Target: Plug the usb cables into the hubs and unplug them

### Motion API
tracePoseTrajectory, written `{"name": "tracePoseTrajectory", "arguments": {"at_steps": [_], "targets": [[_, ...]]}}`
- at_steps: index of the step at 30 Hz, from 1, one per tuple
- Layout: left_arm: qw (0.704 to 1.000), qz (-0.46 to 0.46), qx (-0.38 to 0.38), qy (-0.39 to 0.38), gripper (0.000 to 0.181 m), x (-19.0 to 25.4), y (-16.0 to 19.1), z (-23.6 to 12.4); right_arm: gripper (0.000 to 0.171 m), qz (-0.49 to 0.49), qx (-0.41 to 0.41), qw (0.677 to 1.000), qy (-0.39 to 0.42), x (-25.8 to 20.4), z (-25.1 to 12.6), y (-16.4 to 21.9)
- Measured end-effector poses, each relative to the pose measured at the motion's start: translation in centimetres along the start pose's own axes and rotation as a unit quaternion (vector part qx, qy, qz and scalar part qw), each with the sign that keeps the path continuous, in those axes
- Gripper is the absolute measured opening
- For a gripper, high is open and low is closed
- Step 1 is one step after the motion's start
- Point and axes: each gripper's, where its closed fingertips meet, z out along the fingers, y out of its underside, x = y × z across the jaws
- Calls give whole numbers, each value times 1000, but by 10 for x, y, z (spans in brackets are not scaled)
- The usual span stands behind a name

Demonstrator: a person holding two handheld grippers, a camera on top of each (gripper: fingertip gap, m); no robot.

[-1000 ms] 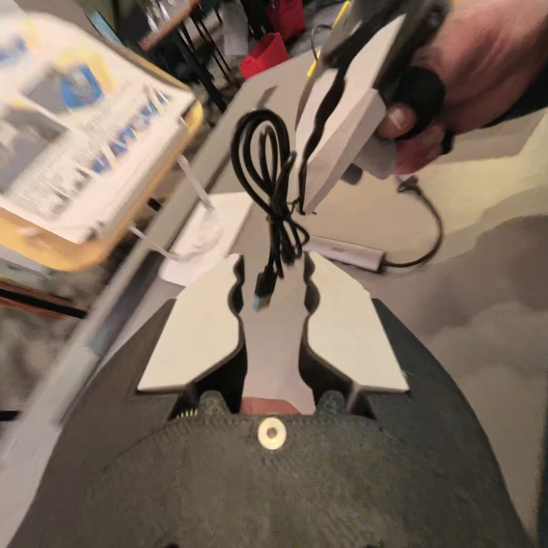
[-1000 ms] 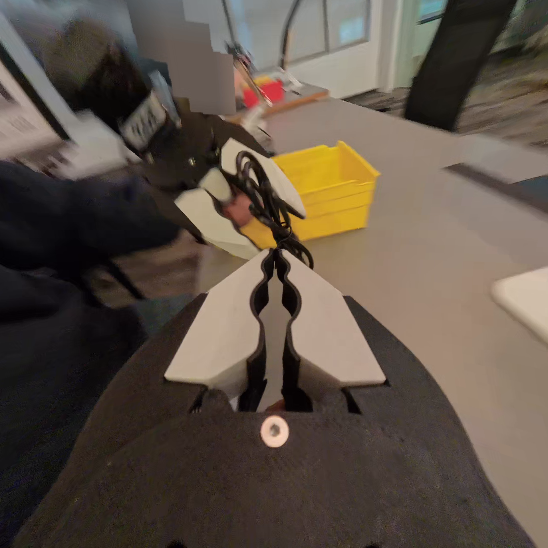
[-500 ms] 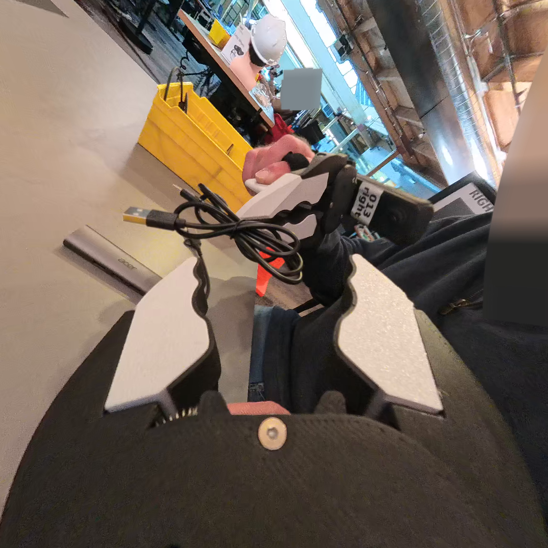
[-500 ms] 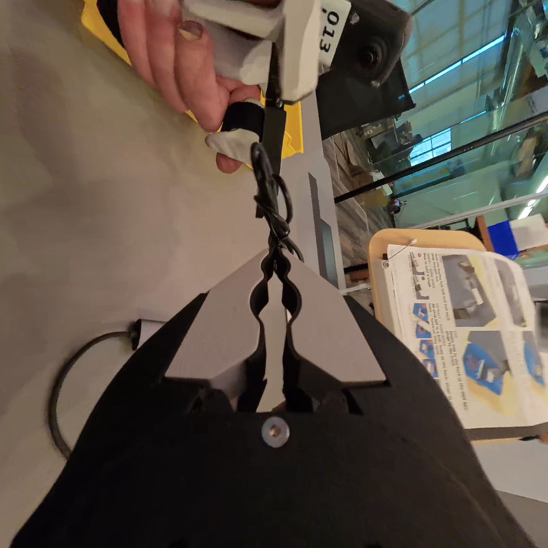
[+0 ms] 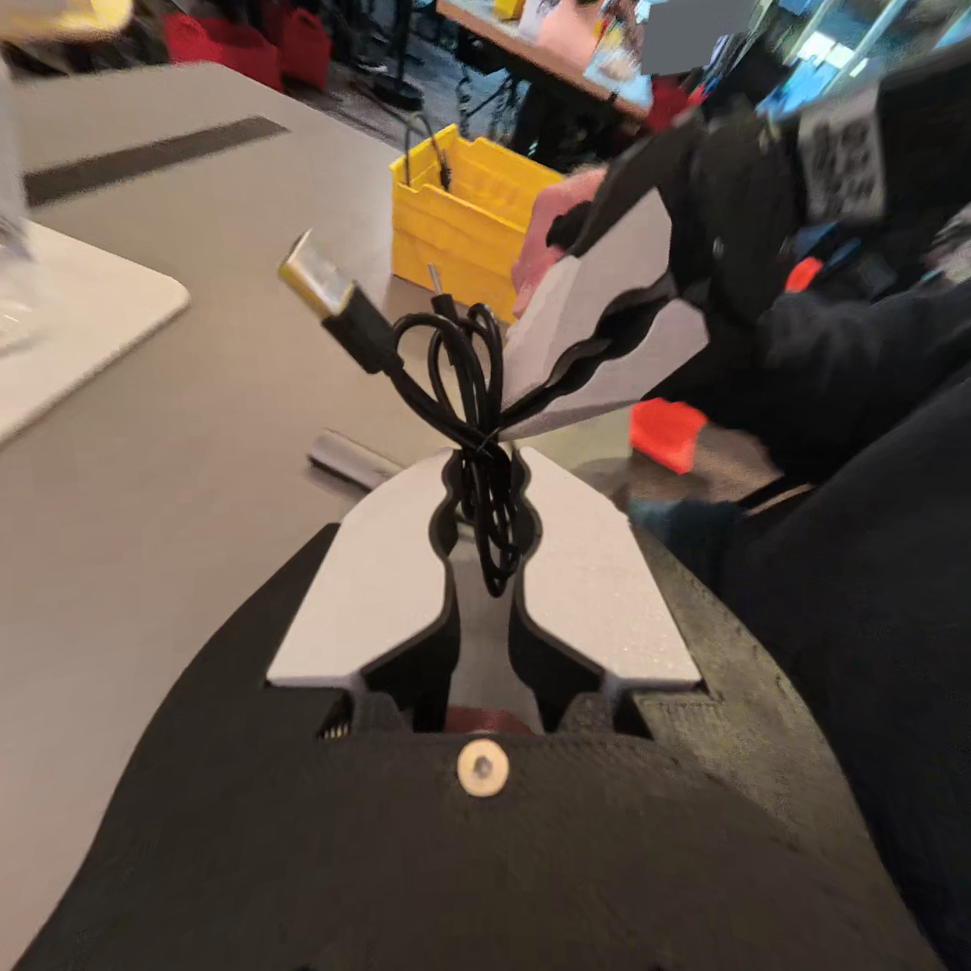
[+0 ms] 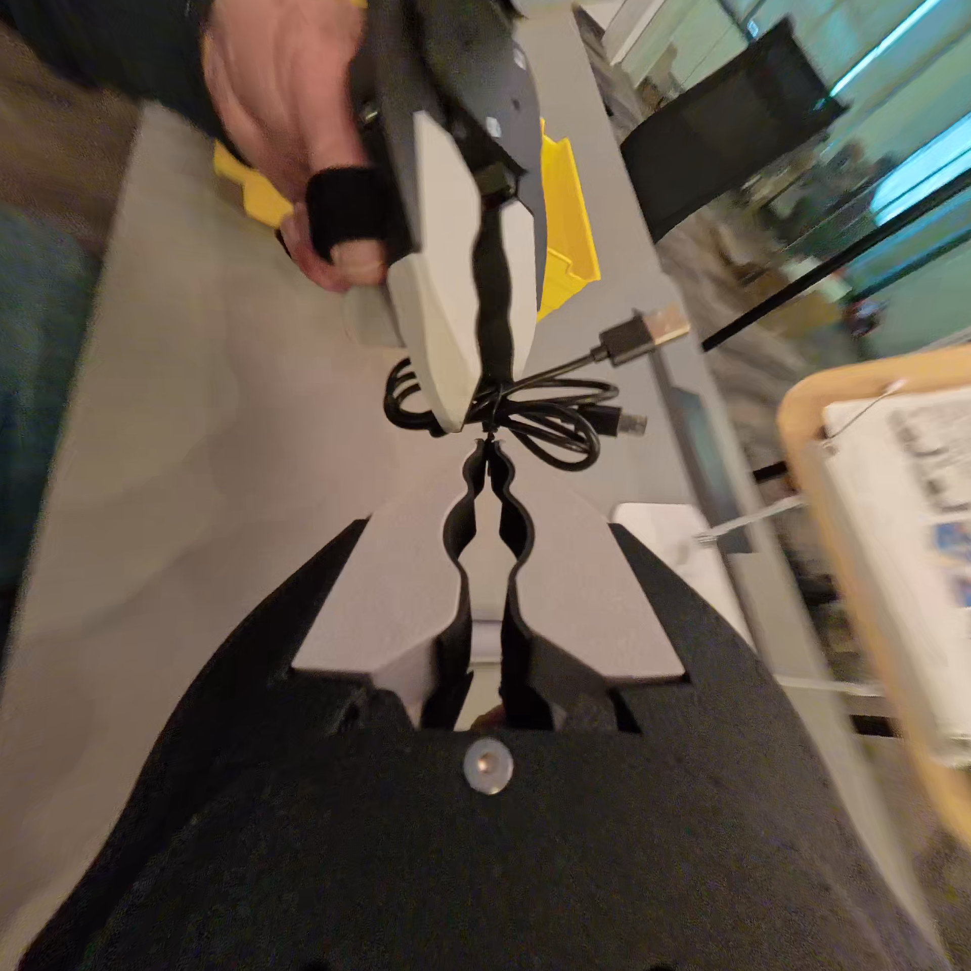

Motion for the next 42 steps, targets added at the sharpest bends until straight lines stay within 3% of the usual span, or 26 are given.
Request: {"name": "tracePoseTrajectory", "arguments": {"at_steps": [3,6,7,9,10,12,14,17,18,21,23,27,42], "targets": [[997,60,8,-48,15,-5,-7,-3,0,156,46,985,-54,2,0,-6],[986,133,26,-94,13,-8,-13,-6,0,328,113,930,-124,5,-2,-14],[982,155,31,-105,13,-7,-16,-7,0,395,143,893,-161,5,-5,-19],[964,219,57,-137,12,-5,-27,-11,0,538,215,778,-244,11,-13,-31],[956,243,52,-152,12,-6,-28,-12,0,574,236,736,-271,11,-13,-34],[936,296,49,-181,12,-7,-28,-14,0,585,259,713,-286,9,-13,-38],[949,259,54,-171,11,-9,-28,-15,0,555,256,750,-255,11,-9,-37],[968,186,60,-156,12,-16,-28,-19,30,407,171,886,-140,13,1,-20],[976,157,61,-141,12,-16,-28,-19,31,332,135,930,-80,17,3,-10],[989,81,61,-103,12,-13,-28,-16,27,131,75,988,34,25,-4,-7],[994,34,61,-86,11,-13,-27,-14,26,16,24,996,79,25,-3,-3],[997,-31,37,-58,12,-12,-19,-9,18,-129,-11,980,149,24,-5,-9],[995,-88,-18,-31,12,-8,-1,-1,0,-242,-50,958,146,11,3,-9]]}}
